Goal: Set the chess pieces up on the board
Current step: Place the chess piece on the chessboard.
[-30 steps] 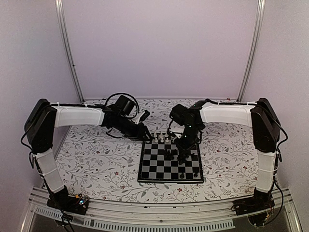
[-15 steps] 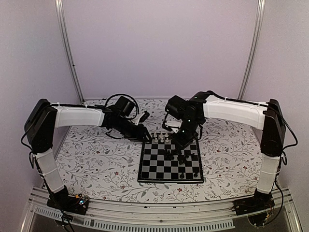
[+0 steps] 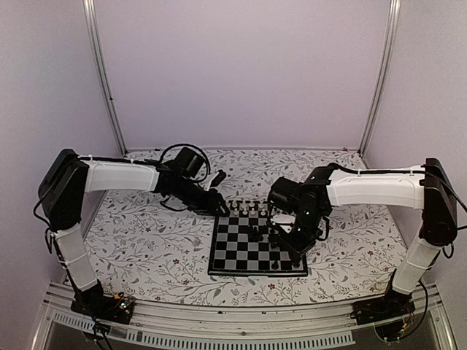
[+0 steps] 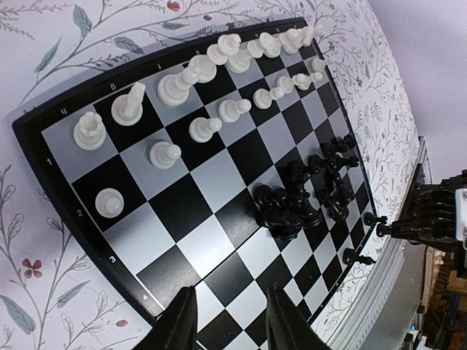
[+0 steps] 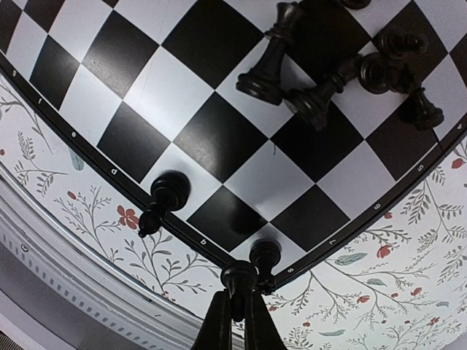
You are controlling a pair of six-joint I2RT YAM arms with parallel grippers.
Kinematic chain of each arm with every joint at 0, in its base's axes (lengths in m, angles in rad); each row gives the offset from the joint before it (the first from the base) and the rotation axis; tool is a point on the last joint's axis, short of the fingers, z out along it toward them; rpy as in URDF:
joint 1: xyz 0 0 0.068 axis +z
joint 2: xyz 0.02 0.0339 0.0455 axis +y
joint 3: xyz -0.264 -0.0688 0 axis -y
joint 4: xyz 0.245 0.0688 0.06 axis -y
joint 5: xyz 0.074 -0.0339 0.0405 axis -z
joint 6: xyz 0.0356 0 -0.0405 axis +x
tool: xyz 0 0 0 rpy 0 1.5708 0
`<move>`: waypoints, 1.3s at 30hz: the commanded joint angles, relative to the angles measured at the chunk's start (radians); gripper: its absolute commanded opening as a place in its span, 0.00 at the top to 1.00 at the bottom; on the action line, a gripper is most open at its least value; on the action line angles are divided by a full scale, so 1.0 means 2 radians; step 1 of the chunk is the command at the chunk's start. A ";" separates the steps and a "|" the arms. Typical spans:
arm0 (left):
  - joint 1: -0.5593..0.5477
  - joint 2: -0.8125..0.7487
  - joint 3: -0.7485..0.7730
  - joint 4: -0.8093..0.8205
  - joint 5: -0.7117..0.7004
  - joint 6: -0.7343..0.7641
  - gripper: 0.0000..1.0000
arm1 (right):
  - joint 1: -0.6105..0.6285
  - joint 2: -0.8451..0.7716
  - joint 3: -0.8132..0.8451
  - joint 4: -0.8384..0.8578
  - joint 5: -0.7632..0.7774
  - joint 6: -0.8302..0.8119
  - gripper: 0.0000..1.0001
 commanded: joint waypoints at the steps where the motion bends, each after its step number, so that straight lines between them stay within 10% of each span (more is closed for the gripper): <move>1: -0.004 0.014 0.011 0.002 0.007 -0.001 0.65 | 0.005 -0.009 -0.013 0.033 -0.009 0.012 0.97; 27: -0.003 0.021 0.014 -0.004 0.004 0.003 0.65 | 0.017 0.045 -0.006 0.059 -0.012 -0.014 0.96; 39: -0.003 0.025 0.015 -0.002 0.004 0.002 0.65 | 0.011 0.027 0.082 -0.011 0.015 -0.025 0.72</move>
